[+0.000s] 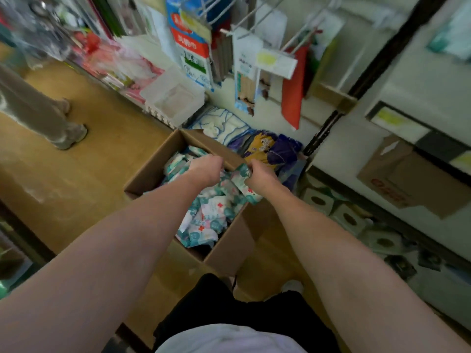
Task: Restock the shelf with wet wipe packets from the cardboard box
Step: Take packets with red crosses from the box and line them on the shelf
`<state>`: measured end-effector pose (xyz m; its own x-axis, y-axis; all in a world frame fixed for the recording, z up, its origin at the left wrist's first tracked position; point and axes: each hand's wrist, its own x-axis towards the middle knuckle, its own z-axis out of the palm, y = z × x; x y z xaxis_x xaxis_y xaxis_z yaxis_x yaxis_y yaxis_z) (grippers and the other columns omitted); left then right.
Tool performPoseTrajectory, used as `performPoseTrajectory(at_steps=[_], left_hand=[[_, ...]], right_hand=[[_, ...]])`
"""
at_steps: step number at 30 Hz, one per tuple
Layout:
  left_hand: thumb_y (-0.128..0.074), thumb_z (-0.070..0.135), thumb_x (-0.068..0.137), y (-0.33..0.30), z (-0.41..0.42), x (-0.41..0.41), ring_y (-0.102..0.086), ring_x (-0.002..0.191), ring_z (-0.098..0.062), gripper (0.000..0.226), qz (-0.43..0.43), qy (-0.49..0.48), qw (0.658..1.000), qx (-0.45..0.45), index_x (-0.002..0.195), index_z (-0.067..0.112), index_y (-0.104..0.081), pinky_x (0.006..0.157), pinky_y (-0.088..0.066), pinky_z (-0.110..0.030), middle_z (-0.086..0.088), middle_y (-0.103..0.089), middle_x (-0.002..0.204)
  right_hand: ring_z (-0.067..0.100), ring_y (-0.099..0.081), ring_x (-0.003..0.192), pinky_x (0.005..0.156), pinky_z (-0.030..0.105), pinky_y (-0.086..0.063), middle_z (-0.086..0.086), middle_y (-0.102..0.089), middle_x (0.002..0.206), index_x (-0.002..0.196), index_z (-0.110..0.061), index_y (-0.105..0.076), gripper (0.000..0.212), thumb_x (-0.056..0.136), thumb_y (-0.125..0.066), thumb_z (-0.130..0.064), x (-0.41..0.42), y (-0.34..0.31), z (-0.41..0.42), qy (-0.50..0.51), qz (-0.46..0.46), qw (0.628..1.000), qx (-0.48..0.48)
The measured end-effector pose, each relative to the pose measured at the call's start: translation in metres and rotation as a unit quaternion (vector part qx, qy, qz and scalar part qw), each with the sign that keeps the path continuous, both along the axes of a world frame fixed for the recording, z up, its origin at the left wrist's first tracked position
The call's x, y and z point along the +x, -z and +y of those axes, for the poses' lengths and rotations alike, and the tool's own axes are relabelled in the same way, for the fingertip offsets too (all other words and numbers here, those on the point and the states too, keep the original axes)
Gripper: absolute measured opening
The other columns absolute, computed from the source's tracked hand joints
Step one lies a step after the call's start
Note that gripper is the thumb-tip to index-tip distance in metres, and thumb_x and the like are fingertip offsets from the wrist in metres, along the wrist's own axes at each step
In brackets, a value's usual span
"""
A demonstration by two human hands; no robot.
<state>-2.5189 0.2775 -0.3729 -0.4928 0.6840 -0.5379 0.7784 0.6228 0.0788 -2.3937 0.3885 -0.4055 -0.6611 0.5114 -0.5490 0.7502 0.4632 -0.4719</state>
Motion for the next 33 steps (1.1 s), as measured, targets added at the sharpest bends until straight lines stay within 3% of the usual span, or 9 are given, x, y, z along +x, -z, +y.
performPoseTrajectory(at_steps=[3,6,10,15,20,27,33], left_hand=[[-0.052,0.005,0.088,-0.025,0.034,0.031,-0.058,0.092,-0.03,0.019,0.023,0.015,0.999,0.02,0.106,0.012,-0.053,0.074,-0.052,-0.042,-0.011,-0.059,0.106],[-0.05,0.003,0.085,-0.052,0.072,0.072,-0.053,0.083,-0.028,0.021,0.028,0.03,0.998,0.055,0.103,0.013,-0.051,0.067,-0.048,-0.039,-0.009,-0.056,0.099],[-0.055,0.007,0.082,-0.096,0.126,0.131,-0.056,0.084,-0.03,0.011,0.038,0.072,0.992,0.098,0.091,0.011,-0.049,0.067,-0.046,-0.036,-0.011,-0.057,0.1],[-0.064,0.017,0.085,-0.152,0.189,0.196,-0.06,0.1,-0.03,0.026,0.057,0.099,0.984,0.134,0.108,0.011,-0.057,0.074,-0.049,-0.035,-0.012,-0.06,0.112],[-0.063,0.015,0.083,-0.209,0.23,0.252,-0.052,0.084,-0.026,0.018,0.053,0.134,0.969,0.203,0.094,0.014,-0.048,0.067,-0.042,-0.031,-0.009,-0.055,0.099],[-0.062,0.013,0.083,-0.244,0.266,0.318,-0.053,0.087,-0.026,0.03,0.056,0.16,0.953,0.25,0.111,0.015,-0.052,0.067,-0.043,-0.031,-0.008,-0.056,0.105],[-0.058,0.01,0.086,-0.249,0.284,0.352,-0.055,0.09,-0.026,0.03,0.046,0.18,0.949,0.255,0.115,0.017,-0.053,0.071,-0.043,-0.032,-0.008,-0.058,0.114]], right_hand=[[0.022,-0.059,0.099,0.072,0.034,-0.051,0.003,-0.06,0.124,0.131,-0.02,-0.051,0.043,0.092,-0.066,-0.012,0.034,-0.027,0.032,0.054,0.047,0.997,0.001],[0.02,-0.056,0.094,0.057,0.023,-0.038,0.004,-0.061,0.119,0.121,-0.017,-0.056,0.035,0.089,-0.067,-0.008,0.082,-0.059,0.067,0.11,0.097,0.989,0.008],[0.023,-0.062,0.094,0.065,0.025,-0.041,0.007,-0.066,0.107,0.104,-0.015,-0.06,0.024,0.084,-0.068,-0.005,0.149,-0.11,0.114,0.169,0.166,0.971,0.034],[0.024,-0.061,0.094,0.072,0.027,-0.04,0.005,-0.065,0.105,0.108,-0.011,-0.062,0.031,0.08,-0.075,-0.01,0.222,-0.165,0.164,0.217,0.222,0.947,0.079],[0.024,-0.056,0.088,0.064,0.029,-0.04,0.007,-0.061,0.105,0.102,-0.012,-0.052,0.028,0.082,-0.072,-0.01,0.286,-0.21,0.196,0.288,0.282,0.911,0.093],[0.011,-0.053,0.067,0.052,0.023,-0.038,0.005,-0.055,0.11,0.122,-0.013,-0.051,0.038,0.088,-0.063,-0.006,0.352,-0.247,0.218,0.305,0.279,0.903,0.117],[0.009,-0.053,0.064,0.051,0.023,-0.038,0.004,-0.056,0.106,0.121,-0.012,-0.051,0.034,0.089,-0.062,-0.004,0.383,-0.253,0.226,0.313,0.259,0.901,0.152]])
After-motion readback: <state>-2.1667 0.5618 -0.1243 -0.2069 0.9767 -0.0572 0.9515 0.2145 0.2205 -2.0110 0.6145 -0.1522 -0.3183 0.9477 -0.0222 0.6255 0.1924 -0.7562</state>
